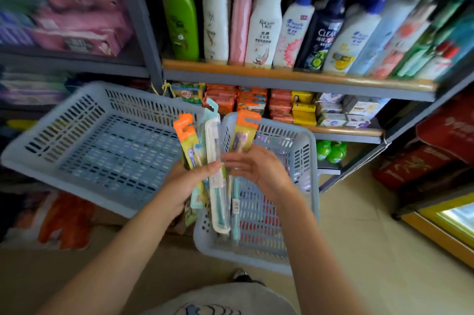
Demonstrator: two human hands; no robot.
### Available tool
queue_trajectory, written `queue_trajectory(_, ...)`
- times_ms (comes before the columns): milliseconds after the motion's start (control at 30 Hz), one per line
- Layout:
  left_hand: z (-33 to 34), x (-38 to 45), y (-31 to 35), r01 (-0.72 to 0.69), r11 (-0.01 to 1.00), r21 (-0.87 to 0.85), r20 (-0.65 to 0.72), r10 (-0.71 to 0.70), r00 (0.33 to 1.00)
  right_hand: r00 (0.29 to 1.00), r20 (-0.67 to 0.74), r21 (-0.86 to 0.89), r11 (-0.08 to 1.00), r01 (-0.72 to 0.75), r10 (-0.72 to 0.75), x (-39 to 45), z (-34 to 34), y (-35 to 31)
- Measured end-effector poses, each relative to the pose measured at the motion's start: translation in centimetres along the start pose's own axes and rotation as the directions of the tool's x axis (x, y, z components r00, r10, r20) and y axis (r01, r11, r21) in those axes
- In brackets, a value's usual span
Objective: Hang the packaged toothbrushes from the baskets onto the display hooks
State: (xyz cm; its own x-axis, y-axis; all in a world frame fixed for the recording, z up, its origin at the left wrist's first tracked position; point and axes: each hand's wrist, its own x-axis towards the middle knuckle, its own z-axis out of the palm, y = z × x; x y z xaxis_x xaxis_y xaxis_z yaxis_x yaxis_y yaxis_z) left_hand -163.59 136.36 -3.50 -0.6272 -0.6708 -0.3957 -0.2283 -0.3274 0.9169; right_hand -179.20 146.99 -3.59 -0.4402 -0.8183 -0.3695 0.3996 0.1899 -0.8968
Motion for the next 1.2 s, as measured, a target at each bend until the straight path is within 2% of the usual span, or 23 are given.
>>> queue_trajectory(167,-9.4,-4.5,4.4,-0.100,0.988,-0.118,-0.091,0.089,0.992,0.980,-0.025,-0.278,0.943,0.184,-0.199,-1.4,11.3,-3.0)
queue_trajectory(233,-14.7,-6.7,5.7,-0.134,0.977,-0.168,-0.155,0.108,0.982,0.968,0.016,-0.385,0.892,0.238,-0.252,-1.8,16.8,-3.8)
queue_trajectory(300,-20.2,-8.9,6.5,-0.181,0.961,-0.207,-0.207,0.138,0.968,0.961,0.075,-0.421,0.865,0.273,-0.267,-2.0,22.4,-4.3)
queue_trajectory(500,-34.1,-14.7,7.4,-0.246,0.922,-0.299,-0.267,0.167,0.949,0.916,0.244,-0.315,0.868,0.385,-0.318,-2.3,38.6,-3.1)
queue_trajectory(633,-40.5,-16.6,8.5,-0.314,0.885,-0.344,-0.318,0.205,0.926,0.892,0.331,-0.265,0.877,0.401,-0.308,-2.5,46.4,-2.7)
queue_trajectory(767,-46.1,-16.9,10.2,-0.391,0.848,-0.359,-0.397,0.241,0.886,0.884,0.381,-0.267,0.883,0.385,-0.270,-0.7,52.4,-3.1)
queue_trajectory(900,-51.9,-15.2,12.3,-0.450,0.828,-0.334,-0.476,0.264,0.839,0.893,0.413,-0.266,0.915,0.304,-0.176,3.0,58.4,-4.0)
queue_trajectory(1000,-56.6,-13.2,14.6,-0.459,0.841,-0.287,-0.547,0.249,0.799,0.847,0.458,-0.258,0.872,0.416,-0.269,7.2,62.7,-4.1)
queue_trajectory(1067,-60.6,-11.1,16.3,-0.468,0.843,-0.265,-0.589,0.243,0.771,0.823,0.444,-0.193,0.859,0.474,-0.354,10.2,65.8,-4.8)
queue_trajectory(1200,-67.8,-6.4,20.1,-0.466,0.862,-0.201,-0.643,0.243,0.727,0.800,0.413,-0.061,0.863,0.501,-0.435,16.7,71.8,-7.3)
